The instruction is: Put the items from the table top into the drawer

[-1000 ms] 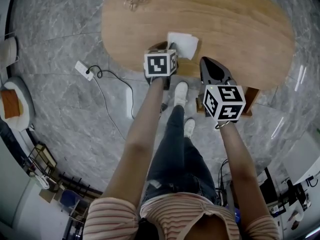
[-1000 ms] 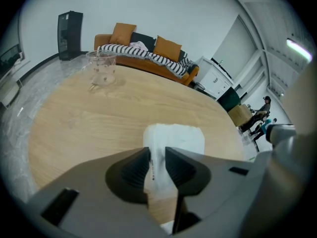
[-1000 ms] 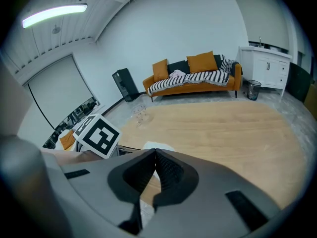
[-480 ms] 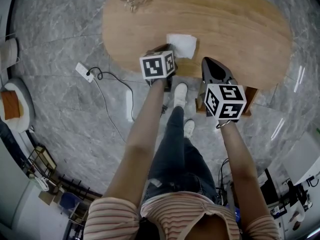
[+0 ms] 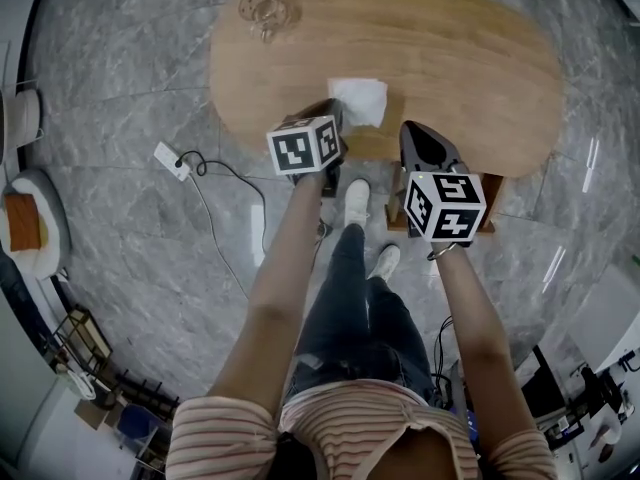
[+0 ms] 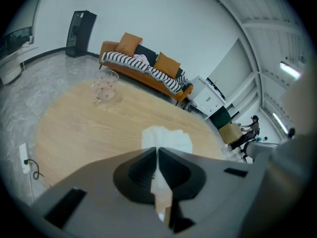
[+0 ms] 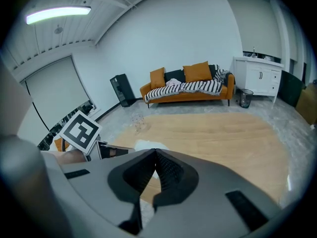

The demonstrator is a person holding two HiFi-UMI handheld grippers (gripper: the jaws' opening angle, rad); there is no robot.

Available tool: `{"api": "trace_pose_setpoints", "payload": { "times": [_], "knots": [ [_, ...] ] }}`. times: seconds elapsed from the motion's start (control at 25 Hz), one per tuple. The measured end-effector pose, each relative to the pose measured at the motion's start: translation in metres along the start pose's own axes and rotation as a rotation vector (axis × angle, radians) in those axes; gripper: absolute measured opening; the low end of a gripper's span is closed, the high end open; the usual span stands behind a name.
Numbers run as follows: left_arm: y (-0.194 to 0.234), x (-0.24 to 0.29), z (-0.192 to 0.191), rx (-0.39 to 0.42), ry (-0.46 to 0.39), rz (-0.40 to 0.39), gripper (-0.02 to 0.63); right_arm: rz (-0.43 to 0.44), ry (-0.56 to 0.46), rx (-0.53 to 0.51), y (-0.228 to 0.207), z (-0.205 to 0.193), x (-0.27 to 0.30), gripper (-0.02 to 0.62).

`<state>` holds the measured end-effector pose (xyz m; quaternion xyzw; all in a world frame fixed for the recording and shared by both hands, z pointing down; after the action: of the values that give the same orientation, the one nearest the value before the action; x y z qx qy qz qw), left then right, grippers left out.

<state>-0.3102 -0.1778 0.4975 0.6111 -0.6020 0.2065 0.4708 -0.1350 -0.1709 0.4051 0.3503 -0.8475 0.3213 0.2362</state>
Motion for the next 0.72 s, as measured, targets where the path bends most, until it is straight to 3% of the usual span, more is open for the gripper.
{"api": "trace_pose_setpoints", "payload": {
  "times": [0.72],
  "knots": [
    [-0.086,-0.089,0.014,-0.008,-0.131,-0.119,0.025,-0.094,-0.106,-0.011,-0.015,0.011,-0.103,0.008]
  ]
}}
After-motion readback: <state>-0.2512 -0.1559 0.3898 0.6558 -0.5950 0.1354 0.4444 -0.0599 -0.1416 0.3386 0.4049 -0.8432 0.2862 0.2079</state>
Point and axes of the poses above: the fingertips, and each gripper's own axes: x forward along the fingers, y to its left, z out of its top, the point moved 6 cm from there along -x, backward along the fingers, and after that the axes turned 10 degrees about z, right-handed, at the moved point
